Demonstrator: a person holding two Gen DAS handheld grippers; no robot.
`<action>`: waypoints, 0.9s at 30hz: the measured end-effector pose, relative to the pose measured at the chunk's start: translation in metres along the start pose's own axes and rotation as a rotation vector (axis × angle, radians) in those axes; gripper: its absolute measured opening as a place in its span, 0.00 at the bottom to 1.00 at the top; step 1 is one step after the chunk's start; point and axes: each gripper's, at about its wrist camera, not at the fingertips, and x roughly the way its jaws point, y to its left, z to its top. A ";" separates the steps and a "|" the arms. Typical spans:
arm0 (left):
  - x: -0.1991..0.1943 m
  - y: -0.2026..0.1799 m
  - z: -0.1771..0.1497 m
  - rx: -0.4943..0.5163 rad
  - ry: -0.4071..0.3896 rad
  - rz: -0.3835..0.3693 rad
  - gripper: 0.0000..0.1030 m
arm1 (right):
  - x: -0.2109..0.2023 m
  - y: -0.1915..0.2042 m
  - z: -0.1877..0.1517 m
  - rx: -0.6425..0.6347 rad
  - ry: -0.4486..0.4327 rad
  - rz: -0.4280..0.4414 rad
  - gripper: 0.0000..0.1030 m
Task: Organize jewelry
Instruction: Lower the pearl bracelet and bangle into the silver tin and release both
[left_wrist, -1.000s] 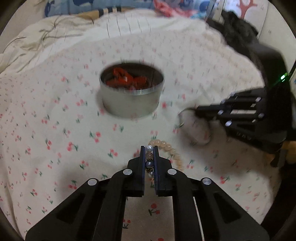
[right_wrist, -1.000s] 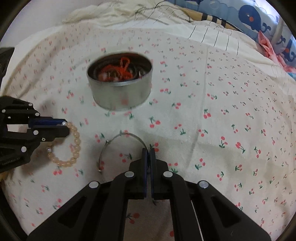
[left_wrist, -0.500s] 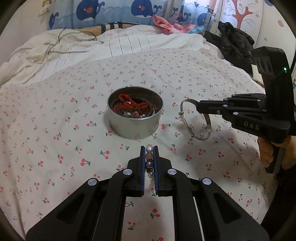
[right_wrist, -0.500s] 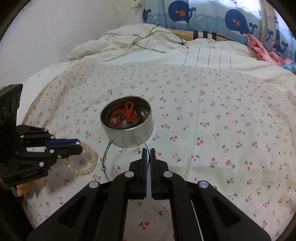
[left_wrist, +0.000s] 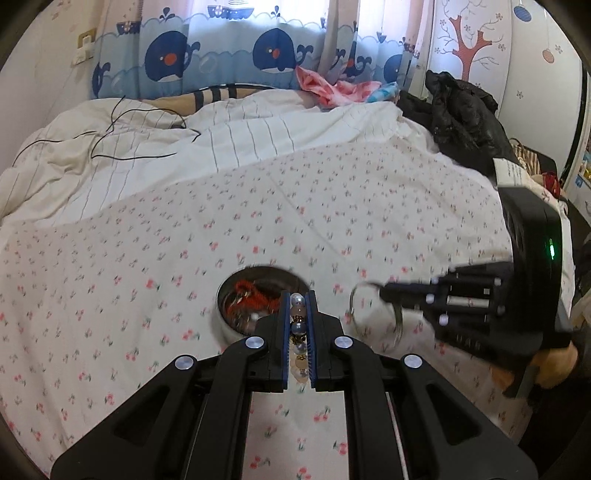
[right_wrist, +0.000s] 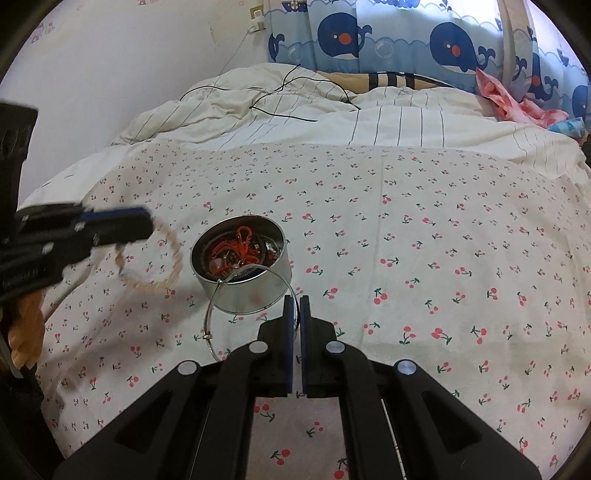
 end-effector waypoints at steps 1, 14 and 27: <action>0.004 0.000 0.004 -0.006 -0.001 -0.007 0.07 | -0.001 0.000 0.000 0.002 -0.001 -0.001 0.04; 0.084 0.020 0.014 -0.067 0.117 0.041 0.07 | -0.002 -0.006 0.002 0.026 -0.002 -0.001 0.04; 0.034 0.040 -0.020 -0.115 0.055 0.245 0.75 | 0.001 0.007 0.005 -0.001 -0.029 -0.034 0.04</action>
